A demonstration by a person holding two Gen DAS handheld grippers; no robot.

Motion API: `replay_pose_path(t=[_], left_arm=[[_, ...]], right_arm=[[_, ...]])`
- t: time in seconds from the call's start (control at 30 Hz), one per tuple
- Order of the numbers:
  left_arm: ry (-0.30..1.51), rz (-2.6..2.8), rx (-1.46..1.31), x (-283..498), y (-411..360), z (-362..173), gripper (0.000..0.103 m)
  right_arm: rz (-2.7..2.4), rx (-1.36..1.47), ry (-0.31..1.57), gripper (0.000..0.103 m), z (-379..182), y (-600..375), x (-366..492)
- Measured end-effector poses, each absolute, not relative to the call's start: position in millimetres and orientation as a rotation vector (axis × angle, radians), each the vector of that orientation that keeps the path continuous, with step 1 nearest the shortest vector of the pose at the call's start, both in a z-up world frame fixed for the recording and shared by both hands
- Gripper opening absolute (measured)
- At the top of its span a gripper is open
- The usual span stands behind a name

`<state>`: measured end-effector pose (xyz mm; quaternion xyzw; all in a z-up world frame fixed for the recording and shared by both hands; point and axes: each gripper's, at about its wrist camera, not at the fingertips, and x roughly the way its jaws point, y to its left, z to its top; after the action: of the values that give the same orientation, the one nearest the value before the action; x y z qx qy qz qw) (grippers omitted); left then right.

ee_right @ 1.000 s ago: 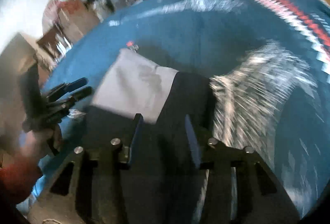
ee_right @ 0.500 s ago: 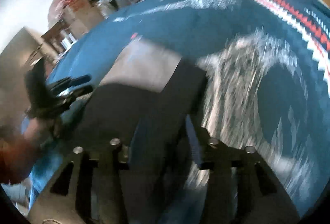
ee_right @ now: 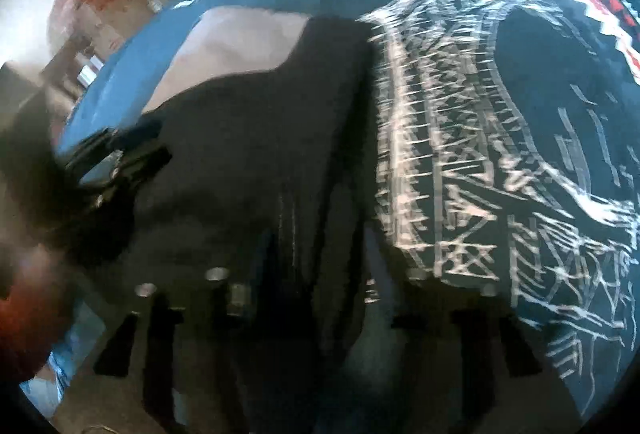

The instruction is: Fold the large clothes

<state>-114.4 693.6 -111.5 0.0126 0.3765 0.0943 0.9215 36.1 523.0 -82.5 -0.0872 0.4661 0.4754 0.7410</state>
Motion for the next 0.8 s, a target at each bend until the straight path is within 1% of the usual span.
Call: replay_pose_path(t=[0.07,0.13,0.17,0.27,0.33,0.37,0.43,0.47,0.5,0.53,0.6,0.7,0.77,0.8], left_arm=[[0.803,0.21,0.102,-108.1,683.8,-115.1,0.047],[0.825,0.2,0.085,-111.5,689.9,-108.4,0.047],[0.833,0.216,0.048,-118.7,698.1,-100.2,0.045],[0.74,0.247,-0.114,-161.4,722.9,-67.0,0.043],[0.689,0.188,-0.151,-190.4,721.4,-53.9,0.042],[0.697,0.136,-0.135,-201.7,712.6,-54.4,0.042],[0.8,0.037,-0.023,-217.3,683.6,-75.2,0.042],[0.876,0.002,0.043,-223.5,668.5,-95.2,0.04],[0.89,0.01,0.097,-232.3,659.9,-107.3,0.04],[0.874,0.007,0.077,-239.7,661.7,-105.2,0.04],[0.851,0.023,0.006,-245.8,673.6,-88.9,0.039],[0.72,0.062,-0.074,-253.2,680.2,-60.1,0.037],[0.694,0.027,-0.057,-244.0,666.2,-57.7,0.037],[0.731,0.005,-0.036,-232.9,656.0,-67.0,0.037]], right_arm=[[1.02,-0.23,1.02,0.033,-84.8,519.9,33.3],[1.012,-0.246,1.029,0.033,-83.9,519.4,33.3],[1.004,-0.251,1.016,0.033,-76.7,518.7,31.4],[1.084,-0.253,0.885,0.032,-34.3,514.2,2.7],[1.186,-0.284,0.882,0.032,-33.4,517.4,-20.1],[1.206,-0.346,0.9,0.029,-42.9,524.7,-30.2],[1.164,-0.496,0.937,0.023,-76.2,531.5,-35.4],[1.162,-0.459,0.957,0.015,-83.3,526.6,-28.9],[1.152,-0.414,0.98,0.006,-87.1,521.0,-21.1],[1.139,-0.41,0.989,0.0,-87.5,518.4,-16.7],[1.13,-0.419,0.985,0.0,-83.6,518.7,-16.9],[1.119,-0.436,0.932,0.001,-62.6,516.5,-30.3],[1.154,-0.396,0.889,0.004,-48.1,509.2,-51.4],[1.171,-0.377,0.875,0.006,-43.9,506.9,-57.3]])
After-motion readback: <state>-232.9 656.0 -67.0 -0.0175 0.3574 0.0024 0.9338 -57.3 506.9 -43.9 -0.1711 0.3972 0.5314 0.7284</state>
